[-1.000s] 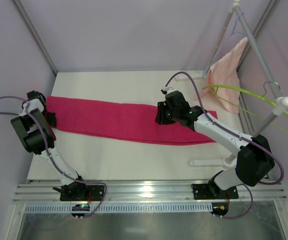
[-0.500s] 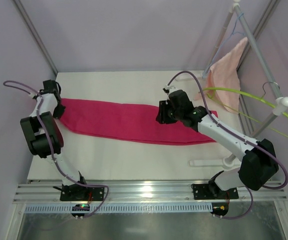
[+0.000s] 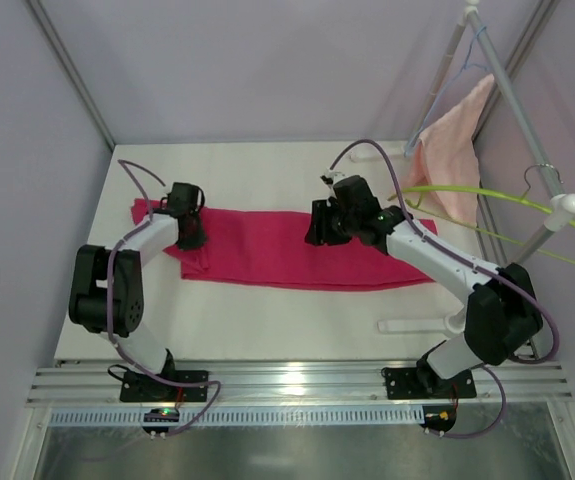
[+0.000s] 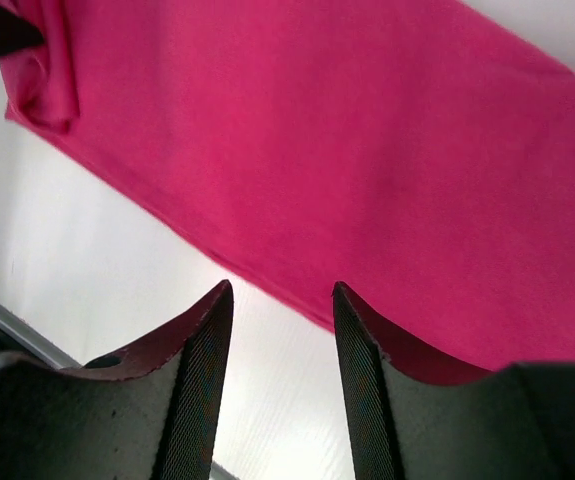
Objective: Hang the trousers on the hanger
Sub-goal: Fold the trousers
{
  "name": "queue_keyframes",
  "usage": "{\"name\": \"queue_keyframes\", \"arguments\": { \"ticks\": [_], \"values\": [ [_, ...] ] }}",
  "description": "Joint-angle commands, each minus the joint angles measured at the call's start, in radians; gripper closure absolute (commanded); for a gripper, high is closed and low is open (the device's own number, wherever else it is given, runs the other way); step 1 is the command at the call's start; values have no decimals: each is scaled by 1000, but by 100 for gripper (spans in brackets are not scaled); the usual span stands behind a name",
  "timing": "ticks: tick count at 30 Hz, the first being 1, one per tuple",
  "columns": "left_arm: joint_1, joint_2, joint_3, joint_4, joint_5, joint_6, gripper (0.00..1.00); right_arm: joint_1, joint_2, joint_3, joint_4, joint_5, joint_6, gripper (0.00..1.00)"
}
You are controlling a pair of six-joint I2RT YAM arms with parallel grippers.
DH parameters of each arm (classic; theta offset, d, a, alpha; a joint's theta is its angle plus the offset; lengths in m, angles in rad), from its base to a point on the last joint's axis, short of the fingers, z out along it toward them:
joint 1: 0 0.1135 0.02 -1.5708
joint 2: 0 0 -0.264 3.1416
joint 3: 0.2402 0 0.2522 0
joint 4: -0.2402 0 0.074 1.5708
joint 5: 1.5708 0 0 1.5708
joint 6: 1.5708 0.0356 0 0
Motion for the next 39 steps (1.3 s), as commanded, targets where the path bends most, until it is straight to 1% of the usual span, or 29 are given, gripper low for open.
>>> {"name": "queue_keyframes", "arguments": {
  "ticks": [1,2,3,5,6,8,11,12,13,14,16,17,20,23,27,33,39],
  "values": [
    [-62,-15,-62,71,133,19,99,-32,106,154,-24,-50,0,51],
    [-105,-22,-68,68,118,14,100,-38,152,215,-33,-89,0,50],
    [-122,-27,-68,30,80,8,99,-48,171,238,-40,-103,5,49],
    [-150,-39,-70,6,0,6,100,-50,223,275,-35,-133,5,49],
    [-156,-54,-73,3,3,9,100,-48,243,317,-37,-165,6,48],
    [-158,-64,-71,-3,30,26,100,-50,287,375,-61,-179,15,48],
    [-204,-82,-57,-27,15,58,99,-52,341,409,-17,-222,32,48],
    [-217,-88,-56,-31,13,61,99,-50,371,423,-6,-245,31,46],
    [-240,-99,-53,-31,18,63,100,-50,390,439,12,-310,26,40],
    [-250,-104,-51,-29,35,68,100,-50,411,491,20,-347,23,36],
    [-260,-122,-59,-27,55,74,100,-42,497,556,2,-407,20,32],
    [-271,-130,-70,-20,56,74,100,-35,529,619,-7,-410,21,32],
    [-297,-173,-96,11,91,66,99,-16,619,699,-8,-392,64,32],
    [-317,-197,-129,34,116,66,100,4,698,746,11,-413,142,32],
    [-346,-193,-136,63,144,72,99,34,754,754,77,-433,183,32],
    [-371,-154,-139,83,131,86,99,50,780,730,166,-423,278,29],
    [-388,-150,-149,106,99,89,100,65,830,777,149,-400,284,29]
  ]
}}
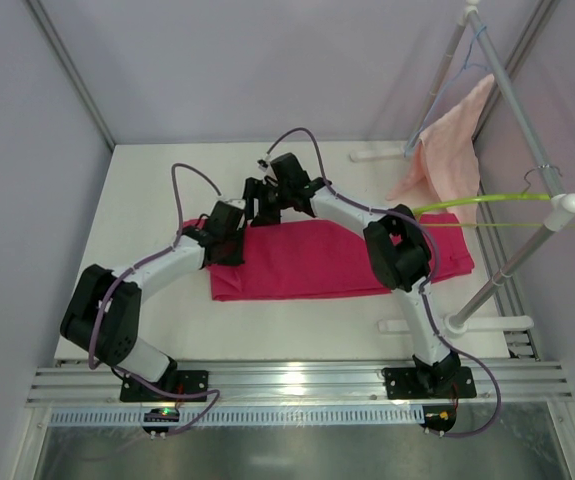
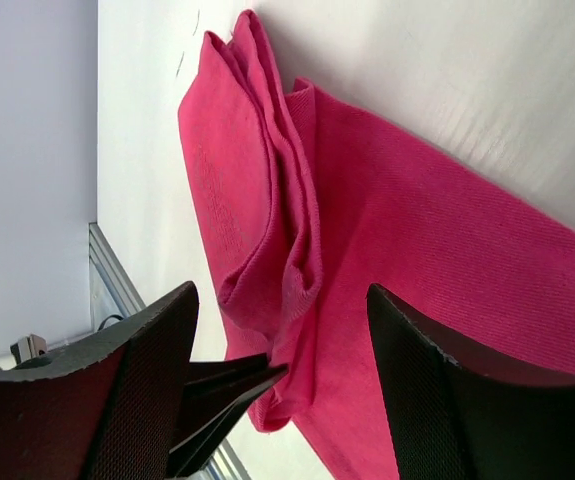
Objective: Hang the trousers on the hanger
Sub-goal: Fold the trousers
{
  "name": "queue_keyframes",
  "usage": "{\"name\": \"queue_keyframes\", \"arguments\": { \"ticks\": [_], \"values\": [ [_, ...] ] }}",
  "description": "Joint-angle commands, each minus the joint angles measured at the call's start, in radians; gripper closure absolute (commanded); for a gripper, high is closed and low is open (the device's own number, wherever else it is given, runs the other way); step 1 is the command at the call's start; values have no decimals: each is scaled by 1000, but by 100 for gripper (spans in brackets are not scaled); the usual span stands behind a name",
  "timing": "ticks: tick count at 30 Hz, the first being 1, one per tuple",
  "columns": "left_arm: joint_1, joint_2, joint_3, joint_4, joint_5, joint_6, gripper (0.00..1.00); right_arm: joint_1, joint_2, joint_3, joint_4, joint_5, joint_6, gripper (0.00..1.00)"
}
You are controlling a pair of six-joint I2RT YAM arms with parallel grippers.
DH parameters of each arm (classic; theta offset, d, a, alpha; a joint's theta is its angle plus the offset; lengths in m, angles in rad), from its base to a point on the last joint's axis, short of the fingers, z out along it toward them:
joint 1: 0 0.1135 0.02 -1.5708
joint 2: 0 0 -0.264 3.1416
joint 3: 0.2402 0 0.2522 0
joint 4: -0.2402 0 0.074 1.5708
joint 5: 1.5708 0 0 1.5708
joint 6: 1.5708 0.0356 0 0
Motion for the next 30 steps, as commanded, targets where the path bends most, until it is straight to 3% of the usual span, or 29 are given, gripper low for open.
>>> {"name": "queue_keyframes", "arguments": {
  "ticks": [1,15,19,25,28,30],
  "values": [
    [-14,8,-3,67,5,12,100,4,36,50,35,12,39,29],
    [-38,36,-6,95,-18,8,100,38,133,118,48,-41,53,36],
    [-48,50,0,87,-30,12,99,39,105,76,112,-54,67,28],
    [-48,33,-6,89,-38,12,100,44,50,22,113,-6,30,26],
    [-48,30,-6,89,-36,9,99,47,62,41,70,31,16,28],
    [-48,25,-9,90,-36,8,100,45,62,30,71,43,17,35]
  ]
}}
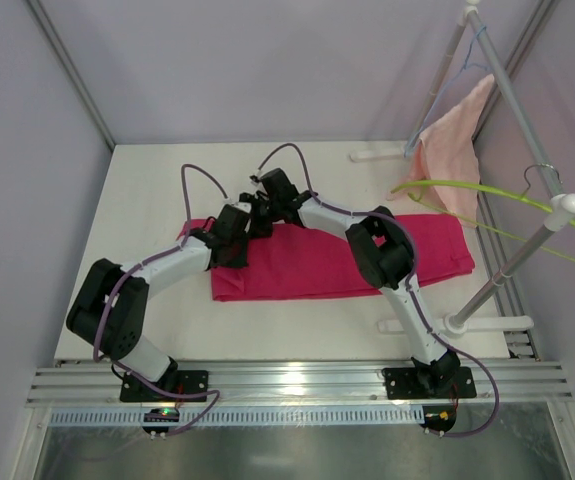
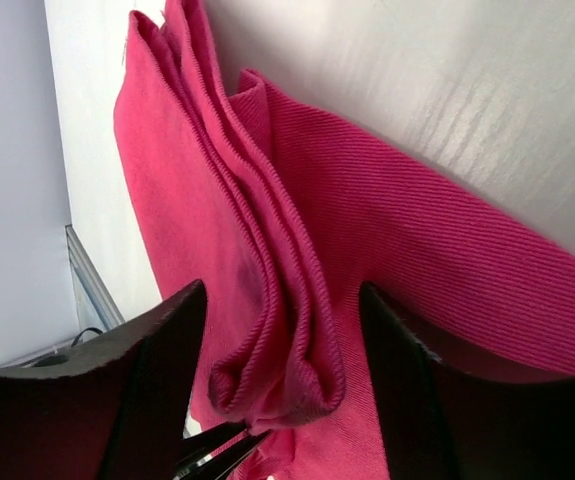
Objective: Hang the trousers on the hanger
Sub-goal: Fold the trousers
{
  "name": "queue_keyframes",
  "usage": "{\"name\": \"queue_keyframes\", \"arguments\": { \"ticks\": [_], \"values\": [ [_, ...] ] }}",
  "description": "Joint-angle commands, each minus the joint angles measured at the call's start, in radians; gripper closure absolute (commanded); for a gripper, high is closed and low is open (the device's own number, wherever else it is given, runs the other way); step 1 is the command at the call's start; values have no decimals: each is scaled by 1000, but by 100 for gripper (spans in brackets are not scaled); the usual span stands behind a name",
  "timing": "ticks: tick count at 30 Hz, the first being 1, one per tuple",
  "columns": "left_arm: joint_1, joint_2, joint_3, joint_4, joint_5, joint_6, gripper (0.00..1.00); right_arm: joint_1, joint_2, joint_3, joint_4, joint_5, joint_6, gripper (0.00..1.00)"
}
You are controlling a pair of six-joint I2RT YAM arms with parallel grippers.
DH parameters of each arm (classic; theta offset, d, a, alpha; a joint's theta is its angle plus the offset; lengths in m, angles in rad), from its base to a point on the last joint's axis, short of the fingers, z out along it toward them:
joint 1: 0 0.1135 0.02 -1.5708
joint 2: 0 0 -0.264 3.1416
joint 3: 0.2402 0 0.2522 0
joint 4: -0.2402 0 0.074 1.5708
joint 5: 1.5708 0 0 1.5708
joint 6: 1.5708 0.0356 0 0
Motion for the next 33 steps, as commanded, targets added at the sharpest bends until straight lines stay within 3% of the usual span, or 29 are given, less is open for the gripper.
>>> {"name": "queue_keyframes", "arguments": {
  "ticks": [1,2,4,5,7,9,11,17,23,26,29,33],
  "values": [
    [-12,-20,-5,54,8,2,100,6,-72,-3,-2,44,-23,39],
    [-12,-23,-6,56,6,-1,100,4,-77,-9,3,46,-21,44],
    [-12,-29,-9,57,2,-12,97,4,-81,-3,5,44,-26,67],
    [-12,-37,-9,56,-12,-23,89,6,-97,-4,8,49,-26,83],
    [-12,-52,-5,47,-21,-34,79,6,-127,-18,11,56,-24,96],
    [-12,-90,9,31,-53,-40,61,6,-185,-59,20,78,-20,96],
    [-10,-119,44,-2,-84,-35,52,4,-235,-122,12,113,-20,96],
    [-1,-208,147,-93,-182,-5,41,0,-494,-457,12,338,-8,96],
    [51,-193,173,-174,-166,-69,37,1,-735,-830,72,507,18,96],
    [97,-146,155,-220,-132,-127,37,0,-770,-935,109,555,17,94],
    [129,-106,132,-260,-107,-170,38,0,-798,-987,100,589,12,93],
    [164,-71,96,-271,-74,-202,36,0,-824,-1011,97,581,-11,83]
  ]
}}
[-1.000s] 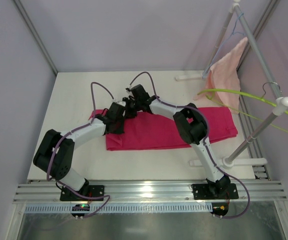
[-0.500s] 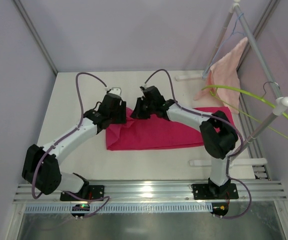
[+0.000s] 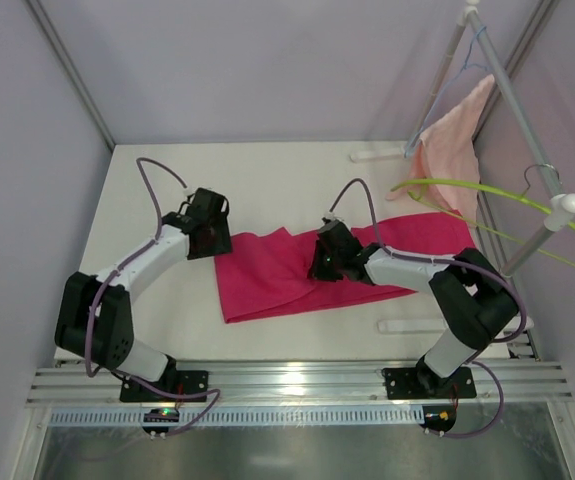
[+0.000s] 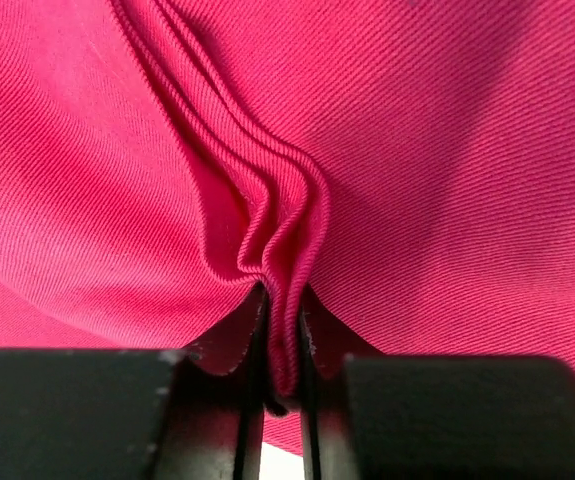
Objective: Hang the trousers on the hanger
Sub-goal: Fold the trousers
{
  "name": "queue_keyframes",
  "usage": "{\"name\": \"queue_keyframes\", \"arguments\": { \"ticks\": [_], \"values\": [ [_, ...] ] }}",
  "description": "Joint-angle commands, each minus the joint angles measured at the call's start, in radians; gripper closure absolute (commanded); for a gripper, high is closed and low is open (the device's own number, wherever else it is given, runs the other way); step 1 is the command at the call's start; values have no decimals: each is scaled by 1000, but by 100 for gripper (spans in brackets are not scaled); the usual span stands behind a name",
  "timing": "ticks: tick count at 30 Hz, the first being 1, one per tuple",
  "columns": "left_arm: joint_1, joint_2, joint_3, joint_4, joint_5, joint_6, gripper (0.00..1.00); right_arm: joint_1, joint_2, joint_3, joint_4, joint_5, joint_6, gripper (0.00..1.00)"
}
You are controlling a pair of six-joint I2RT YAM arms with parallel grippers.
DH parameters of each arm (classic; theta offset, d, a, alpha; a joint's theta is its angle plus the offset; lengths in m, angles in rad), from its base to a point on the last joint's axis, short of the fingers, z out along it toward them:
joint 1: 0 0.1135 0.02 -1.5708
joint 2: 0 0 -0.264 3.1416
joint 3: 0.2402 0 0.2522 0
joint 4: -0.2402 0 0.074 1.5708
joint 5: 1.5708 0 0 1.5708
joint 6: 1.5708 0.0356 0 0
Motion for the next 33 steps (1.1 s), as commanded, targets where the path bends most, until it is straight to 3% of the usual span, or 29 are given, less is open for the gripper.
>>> {"name": "queue_keyframes", "arguments": {
  "ticks": [1,3,4,8,11,16,25,26,27,30,33],
  "values": [
    [36,29,-25,-46,39,-62,36,0,-70,-1,18,49,-29,80],
    [48,41,-43,-29,81,-80,36,0,-110,-10,39,18,-73,71],
    [51,44,-49,-23,95,-86,37,0,-121,-9,40,-38,-99,58],
    [53,43,-80,-6,135,-100,38,-59,-112,78,-12,-221,-244,36],
    [56,40,-120,4,139,-115,37,-124,-52,137,-51,-338,-329,34],
    [72,70,-160,41,197,-137,39,-151,87,278,-135,-387,-446,34],
    [134,133,-195,121,323,-152,45,-150,253,405,-181,-406,-475,33],
    [137,152,-194,127,335,-152,49,-148,265,405,-171,-406,-466,34],
    [148,161,-188,129,343,-152,65,-145,267,404,-163,-416,-462,34],
    [178,195,-154,104,359,-149,94,-119,282,410,-126,-418,-427,39],
    [256,193,-106,35,328,-132,100,-76,294,425,-68,-407,-356,52]
  ]
}}
